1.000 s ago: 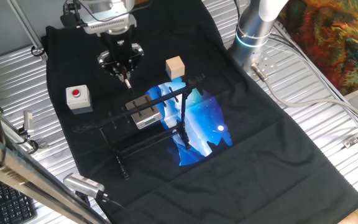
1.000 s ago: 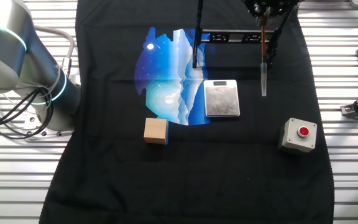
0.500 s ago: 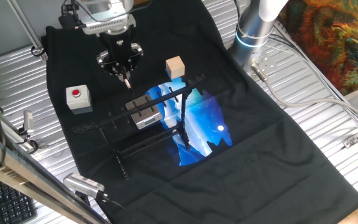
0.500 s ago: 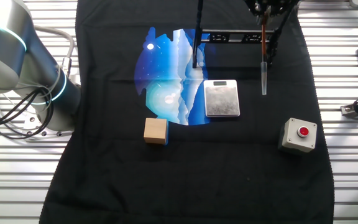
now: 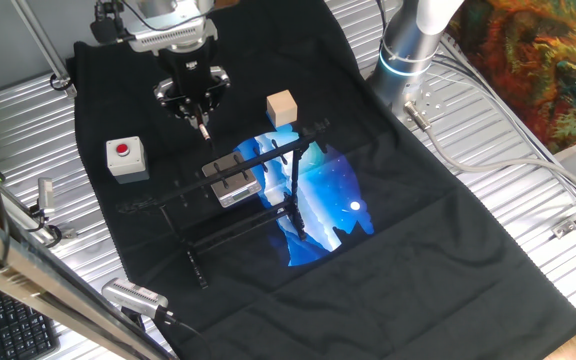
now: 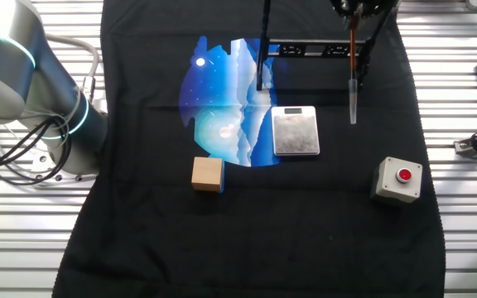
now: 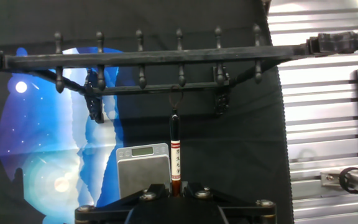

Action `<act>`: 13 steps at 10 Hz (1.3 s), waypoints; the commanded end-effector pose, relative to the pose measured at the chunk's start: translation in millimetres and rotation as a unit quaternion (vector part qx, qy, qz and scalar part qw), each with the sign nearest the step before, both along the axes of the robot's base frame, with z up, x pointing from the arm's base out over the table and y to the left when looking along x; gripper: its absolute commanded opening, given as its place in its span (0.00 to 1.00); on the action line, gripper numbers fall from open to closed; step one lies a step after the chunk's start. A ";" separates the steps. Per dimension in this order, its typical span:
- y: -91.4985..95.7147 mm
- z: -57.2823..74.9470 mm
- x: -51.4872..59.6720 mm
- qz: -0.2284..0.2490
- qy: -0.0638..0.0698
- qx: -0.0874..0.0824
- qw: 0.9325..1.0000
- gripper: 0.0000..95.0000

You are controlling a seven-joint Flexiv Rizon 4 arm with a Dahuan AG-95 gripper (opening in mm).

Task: Place the brush on the pen rack

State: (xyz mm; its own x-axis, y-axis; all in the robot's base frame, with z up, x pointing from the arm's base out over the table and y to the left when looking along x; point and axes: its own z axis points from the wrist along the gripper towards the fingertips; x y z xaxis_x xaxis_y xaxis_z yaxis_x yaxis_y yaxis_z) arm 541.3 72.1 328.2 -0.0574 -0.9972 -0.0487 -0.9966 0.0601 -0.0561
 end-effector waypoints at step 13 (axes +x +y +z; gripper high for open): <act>-4.7 4.4 2.2 0.023 -0.004 -0.006 1.000 0.00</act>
State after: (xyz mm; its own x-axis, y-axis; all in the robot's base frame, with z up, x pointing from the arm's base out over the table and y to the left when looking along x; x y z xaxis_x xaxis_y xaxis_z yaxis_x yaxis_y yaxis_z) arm 544.1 67.4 333.0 -0.0088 -0.9993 -0.0373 -0.9980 0.0111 -0.0622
